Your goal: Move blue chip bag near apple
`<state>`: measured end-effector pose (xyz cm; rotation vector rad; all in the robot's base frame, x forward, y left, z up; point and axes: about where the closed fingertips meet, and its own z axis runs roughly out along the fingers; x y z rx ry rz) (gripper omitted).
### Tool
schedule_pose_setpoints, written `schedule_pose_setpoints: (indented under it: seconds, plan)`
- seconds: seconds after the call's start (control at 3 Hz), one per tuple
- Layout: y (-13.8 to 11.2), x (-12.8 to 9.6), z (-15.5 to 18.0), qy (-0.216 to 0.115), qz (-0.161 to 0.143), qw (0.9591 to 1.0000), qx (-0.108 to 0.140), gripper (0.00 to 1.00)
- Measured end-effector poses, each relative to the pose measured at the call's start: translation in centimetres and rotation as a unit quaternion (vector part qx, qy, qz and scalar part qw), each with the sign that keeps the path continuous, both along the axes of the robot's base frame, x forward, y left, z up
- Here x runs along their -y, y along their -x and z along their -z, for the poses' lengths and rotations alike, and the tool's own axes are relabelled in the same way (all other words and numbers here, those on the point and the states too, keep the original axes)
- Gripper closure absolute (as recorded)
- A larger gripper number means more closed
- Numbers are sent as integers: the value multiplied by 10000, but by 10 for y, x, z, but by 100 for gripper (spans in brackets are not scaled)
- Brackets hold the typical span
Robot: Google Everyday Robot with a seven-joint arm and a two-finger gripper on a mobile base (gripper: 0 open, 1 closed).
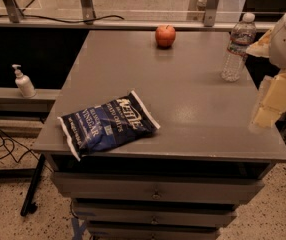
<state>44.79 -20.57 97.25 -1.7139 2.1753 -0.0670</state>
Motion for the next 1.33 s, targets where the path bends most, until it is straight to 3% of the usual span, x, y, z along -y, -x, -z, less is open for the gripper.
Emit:
schedule_pose_setpoints:
  seconds: [0.33, 0.67, 1.0, 1.33]
  plan:
    - [-11, -22, 14, -408, -149, 9990, 116, 0]
    - [-24, -49, 28, -891, -407, 9949, 244, 0]
    - [-31, -77, 42, -1418, -598, 9877, 275, 0]
    - [-33, -112, 60, -1999, -739, 9769, 139, 0]
